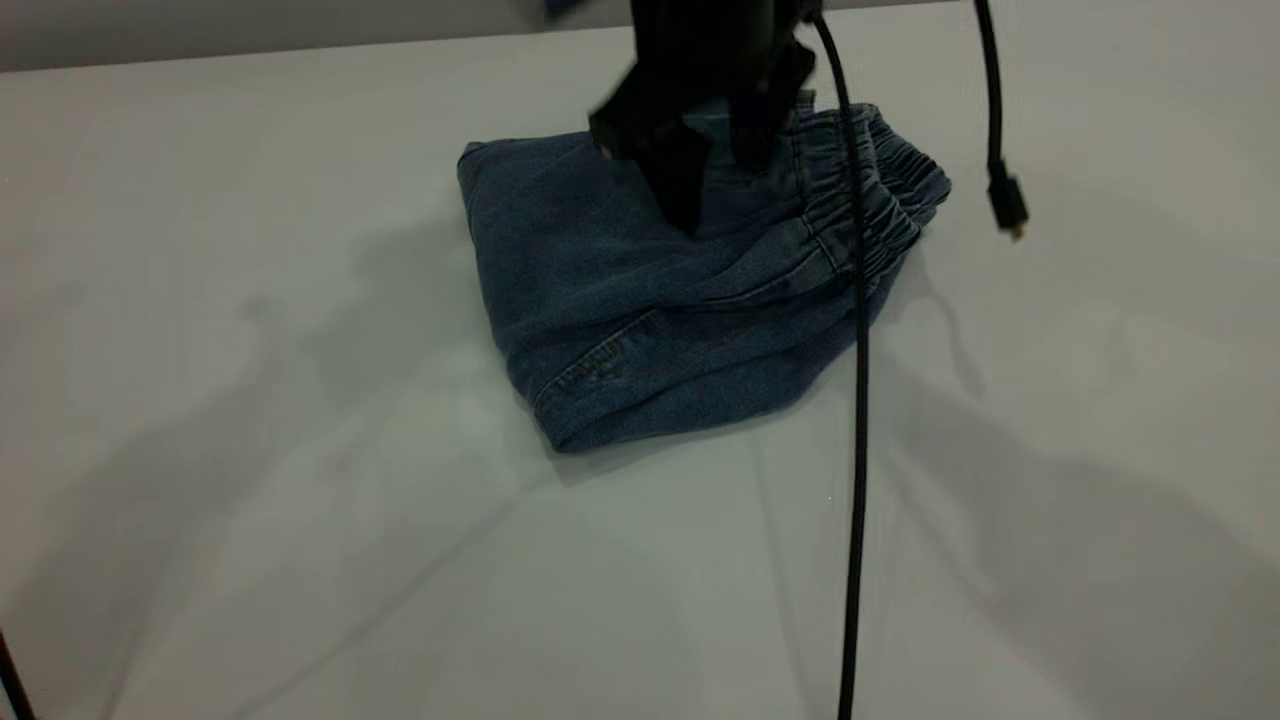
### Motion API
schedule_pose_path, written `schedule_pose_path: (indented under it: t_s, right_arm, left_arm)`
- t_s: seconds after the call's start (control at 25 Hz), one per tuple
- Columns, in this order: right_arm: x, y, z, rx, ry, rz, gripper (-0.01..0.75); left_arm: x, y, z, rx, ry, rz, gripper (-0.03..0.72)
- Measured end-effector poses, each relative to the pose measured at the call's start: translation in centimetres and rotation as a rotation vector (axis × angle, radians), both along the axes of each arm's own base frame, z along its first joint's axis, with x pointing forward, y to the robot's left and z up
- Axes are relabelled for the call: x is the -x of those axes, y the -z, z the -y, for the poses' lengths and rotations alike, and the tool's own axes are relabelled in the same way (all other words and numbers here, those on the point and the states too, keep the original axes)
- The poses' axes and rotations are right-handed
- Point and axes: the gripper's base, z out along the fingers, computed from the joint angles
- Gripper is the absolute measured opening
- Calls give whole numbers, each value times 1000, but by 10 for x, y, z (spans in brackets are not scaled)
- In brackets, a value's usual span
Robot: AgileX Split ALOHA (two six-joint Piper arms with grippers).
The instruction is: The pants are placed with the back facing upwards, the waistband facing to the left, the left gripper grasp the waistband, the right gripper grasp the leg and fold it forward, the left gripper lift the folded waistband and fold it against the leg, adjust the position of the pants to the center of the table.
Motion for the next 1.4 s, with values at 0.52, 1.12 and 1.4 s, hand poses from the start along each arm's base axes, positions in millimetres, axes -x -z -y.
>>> schedule_pose_path:
  t_s: [0.52, 1.12, 1.4]
  right_arm:
    - [10, 39, -10, -88, 100, -154, 452]
    - [9, 41, -19, -206, 646, -186, 452]
    - [8, 40, -21, -239, 853, -202, 452]
  left_arm:
    - [2, 1, 2, -2, 32, -15, 567]
    - [3, 1, 2, -2, 40, -18, 566]
    - [3, 1, 2, -2, 40, -18, 566]
